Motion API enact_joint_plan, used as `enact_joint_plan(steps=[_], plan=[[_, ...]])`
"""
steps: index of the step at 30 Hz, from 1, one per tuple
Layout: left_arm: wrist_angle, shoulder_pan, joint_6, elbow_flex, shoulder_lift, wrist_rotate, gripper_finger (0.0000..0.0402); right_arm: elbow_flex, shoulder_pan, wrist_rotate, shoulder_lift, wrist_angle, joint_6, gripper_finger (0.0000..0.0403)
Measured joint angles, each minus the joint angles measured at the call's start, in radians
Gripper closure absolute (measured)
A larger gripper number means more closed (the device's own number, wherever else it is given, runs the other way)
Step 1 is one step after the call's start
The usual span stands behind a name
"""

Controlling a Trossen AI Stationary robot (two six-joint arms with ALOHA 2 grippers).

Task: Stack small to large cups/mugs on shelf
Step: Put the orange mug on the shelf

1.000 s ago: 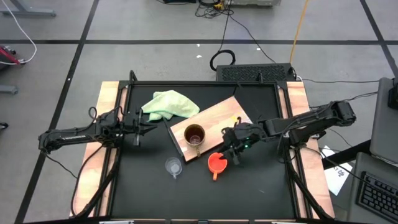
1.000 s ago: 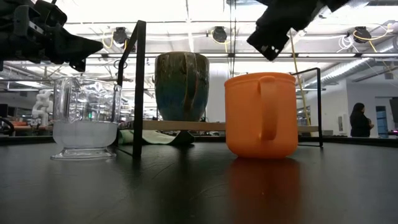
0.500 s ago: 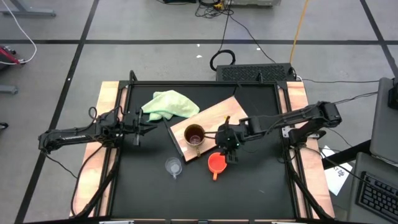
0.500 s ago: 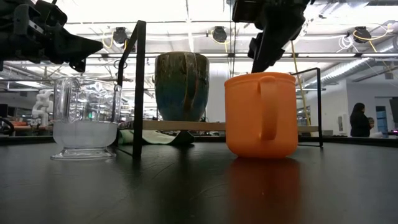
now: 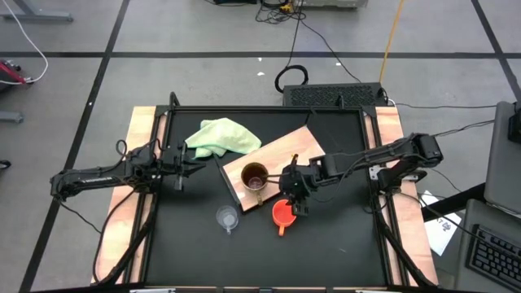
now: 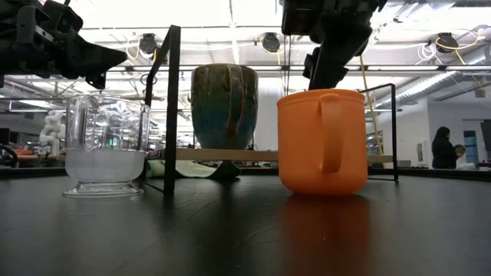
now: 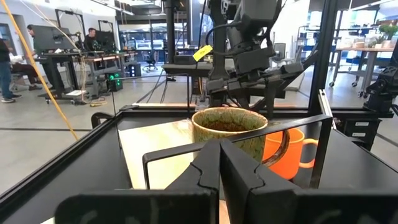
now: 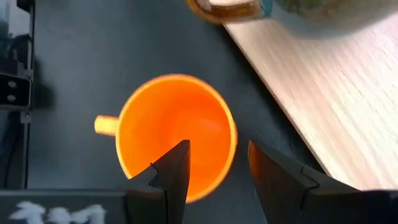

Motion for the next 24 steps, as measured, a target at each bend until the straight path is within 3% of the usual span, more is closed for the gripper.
enact_joint_plan(steps=[24], plan=[[0.002, -0.001, 0.001, 0.0, 0.0, 0.001, 0.0389, -0.001, 0.008, -0.005, 0.092, 0.008, 0.026, 0.0247]])
